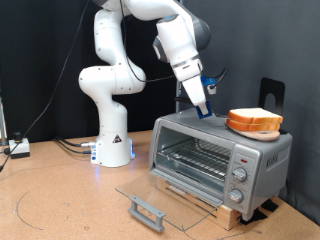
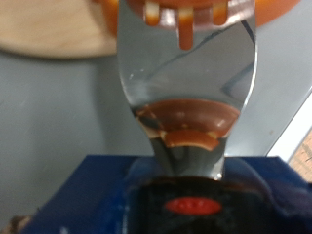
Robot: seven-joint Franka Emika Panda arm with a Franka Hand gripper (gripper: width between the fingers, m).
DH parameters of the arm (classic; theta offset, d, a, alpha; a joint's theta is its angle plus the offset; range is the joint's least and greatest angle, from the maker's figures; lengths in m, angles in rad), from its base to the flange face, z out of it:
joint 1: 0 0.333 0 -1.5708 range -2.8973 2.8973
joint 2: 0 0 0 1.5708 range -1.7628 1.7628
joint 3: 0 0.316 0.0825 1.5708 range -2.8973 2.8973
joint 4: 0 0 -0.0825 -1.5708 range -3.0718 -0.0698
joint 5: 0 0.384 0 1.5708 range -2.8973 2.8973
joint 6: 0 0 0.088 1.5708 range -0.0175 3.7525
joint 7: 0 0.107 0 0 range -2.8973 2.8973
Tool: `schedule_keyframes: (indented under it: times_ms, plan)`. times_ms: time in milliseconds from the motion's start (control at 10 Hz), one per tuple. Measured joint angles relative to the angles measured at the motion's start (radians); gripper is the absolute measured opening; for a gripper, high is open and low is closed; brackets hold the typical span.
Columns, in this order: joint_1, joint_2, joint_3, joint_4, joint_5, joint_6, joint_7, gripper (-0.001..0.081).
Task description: Make a piece of toast with the oven
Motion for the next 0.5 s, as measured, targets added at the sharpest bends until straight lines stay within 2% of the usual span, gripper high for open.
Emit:
schedule_keyframes:
  times_ms: [200, 500]
  plan:
    - [0.000, 0.028, 0.026, 0.015, 0.034, 0.054, 0.000, 0.0425]
    - [0.002, 0.052, 0.041, 0.042, 0.064, 0.084, 0.000, 0.0425]
